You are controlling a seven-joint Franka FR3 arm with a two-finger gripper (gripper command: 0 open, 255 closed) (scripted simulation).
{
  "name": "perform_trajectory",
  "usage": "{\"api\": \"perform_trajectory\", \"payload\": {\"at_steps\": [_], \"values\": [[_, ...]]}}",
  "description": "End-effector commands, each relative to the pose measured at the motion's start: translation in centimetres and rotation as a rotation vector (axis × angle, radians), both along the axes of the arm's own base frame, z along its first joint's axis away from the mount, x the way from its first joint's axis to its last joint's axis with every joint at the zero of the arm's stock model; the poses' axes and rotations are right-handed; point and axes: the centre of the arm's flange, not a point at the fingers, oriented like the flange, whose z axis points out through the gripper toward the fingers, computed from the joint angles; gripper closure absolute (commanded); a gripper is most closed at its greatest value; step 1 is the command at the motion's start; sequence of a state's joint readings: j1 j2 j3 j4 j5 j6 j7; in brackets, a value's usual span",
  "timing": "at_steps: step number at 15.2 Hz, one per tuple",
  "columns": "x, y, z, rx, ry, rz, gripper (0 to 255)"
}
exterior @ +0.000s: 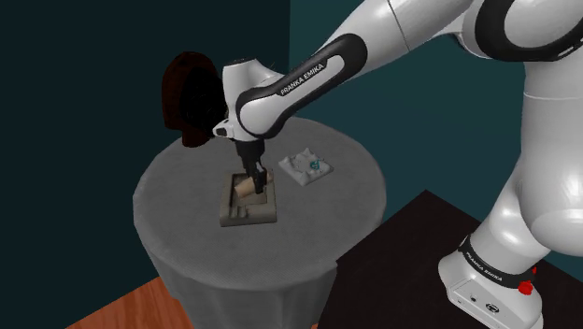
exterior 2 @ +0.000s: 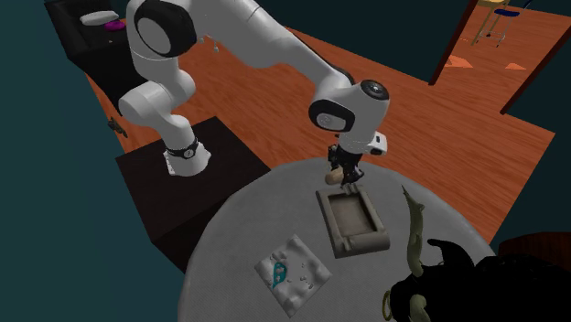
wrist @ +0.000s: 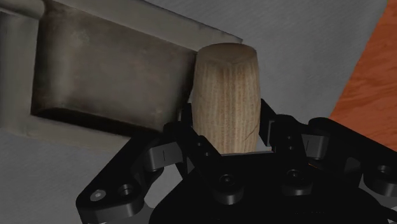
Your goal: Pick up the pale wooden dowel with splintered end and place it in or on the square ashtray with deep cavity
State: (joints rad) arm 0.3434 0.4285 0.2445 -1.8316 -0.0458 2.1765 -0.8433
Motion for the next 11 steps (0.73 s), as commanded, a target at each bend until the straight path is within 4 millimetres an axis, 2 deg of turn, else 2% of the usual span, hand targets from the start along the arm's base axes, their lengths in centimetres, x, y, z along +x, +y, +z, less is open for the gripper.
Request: {"api": "perform_trajectory", "payload": {"at_steps": [1,6,11], "values": [[2.5,-0.9,-0.1,0.000,0.000,0.001,255],[9.2,-2.4,-0.2,0.000,0.000,0.001,255],[9.2,-2.4,-2.8,0.000,0.000,0.001,255]]}}
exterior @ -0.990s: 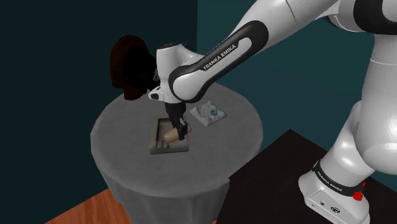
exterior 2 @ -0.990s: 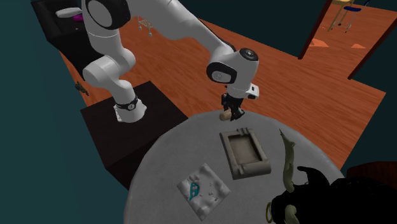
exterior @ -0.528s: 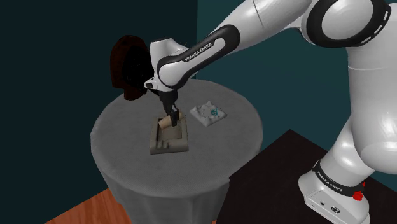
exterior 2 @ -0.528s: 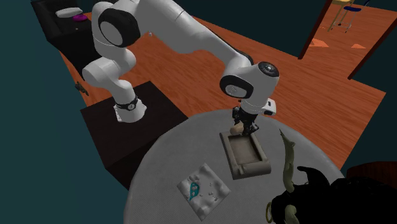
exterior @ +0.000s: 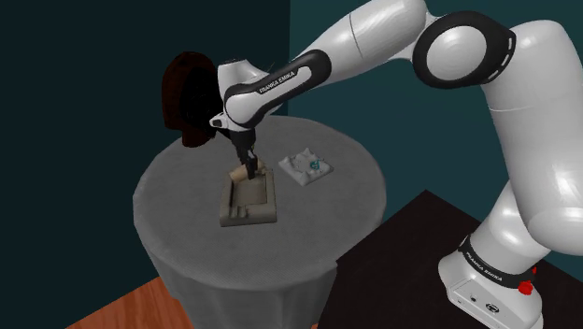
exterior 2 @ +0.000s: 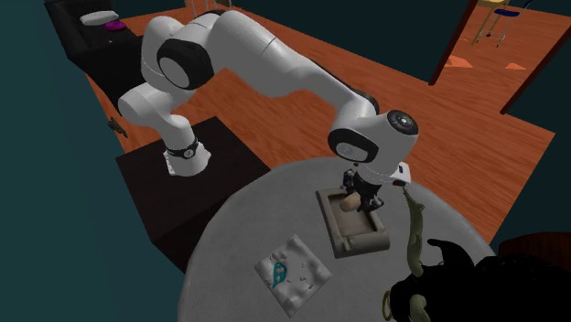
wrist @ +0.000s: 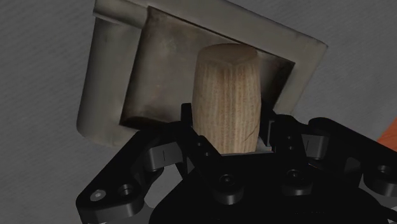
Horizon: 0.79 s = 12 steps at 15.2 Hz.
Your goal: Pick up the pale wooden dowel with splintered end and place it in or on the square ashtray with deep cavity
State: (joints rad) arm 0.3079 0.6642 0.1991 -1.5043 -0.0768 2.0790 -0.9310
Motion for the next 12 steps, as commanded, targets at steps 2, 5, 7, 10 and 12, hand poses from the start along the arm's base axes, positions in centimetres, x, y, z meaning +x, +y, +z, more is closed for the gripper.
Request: {"api": "perform_trajectory", "payload": {"at_steps": [2,5,7,10,12], "values": [[0.0,0.0,-1.5,0.000,0.000,0.000,255],[0.1,0.0,-3.1,0.000,0.000,0.000,255],[0.1,0.0,-4.2,0.000,0.000,0.000,255],[0.1,0.0,-4.7,0.000,0.000,0.000,255],[0.1,0.0,-4.7,0.000,0.000,0.000,255]]}}
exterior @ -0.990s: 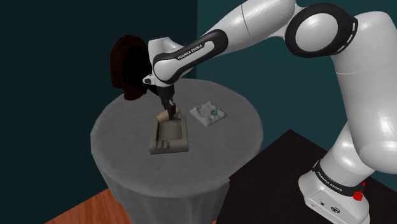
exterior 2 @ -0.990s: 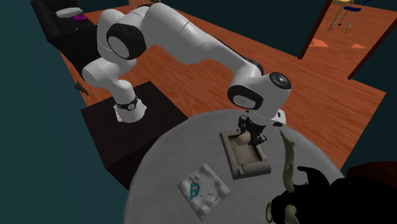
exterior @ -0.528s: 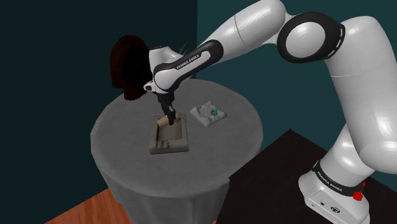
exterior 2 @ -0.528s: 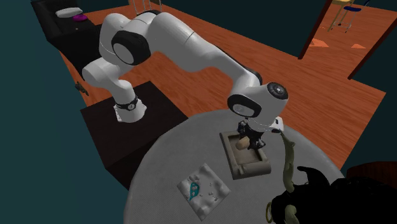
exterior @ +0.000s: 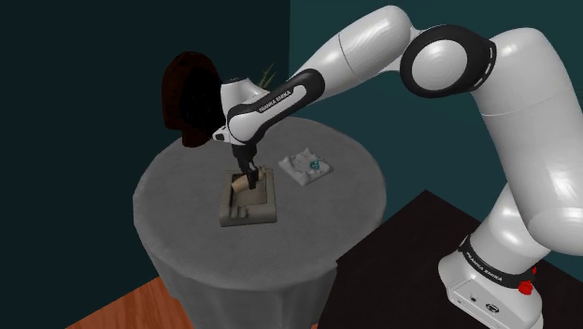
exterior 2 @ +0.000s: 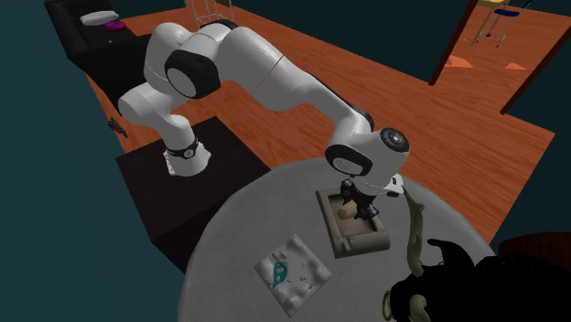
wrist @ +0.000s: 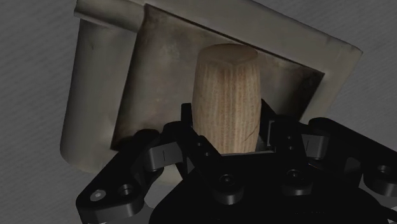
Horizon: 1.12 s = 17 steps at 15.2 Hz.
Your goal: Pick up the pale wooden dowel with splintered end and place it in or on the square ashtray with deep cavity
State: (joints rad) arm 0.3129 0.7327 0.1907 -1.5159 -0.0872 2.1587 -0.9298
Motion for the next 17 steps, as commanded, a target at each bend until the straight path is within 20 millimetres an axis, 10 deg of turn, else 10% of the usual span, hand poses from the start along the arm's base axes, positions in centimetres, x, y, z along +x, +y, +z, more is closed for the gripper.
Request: {"api": "perform_trajectory", "payload": {"at_steps": [1,4,5,10,14,17], "values": [[0.0,0.0,0.0,0.000,0.000,0.000,255],[0.0,0.0,0.0,0.000,0.000,0.000,255],[0.0,0.0,0.0,0.000,0.000,0.000,0],[0.0,0.0,0.0,0.000,0.000,0.000,0],[0.5,-0.1,5.0,0.000,0.000,0.000,0],[0.5,-0.1,5.0,0.000,0.000,0.000,0]]}}
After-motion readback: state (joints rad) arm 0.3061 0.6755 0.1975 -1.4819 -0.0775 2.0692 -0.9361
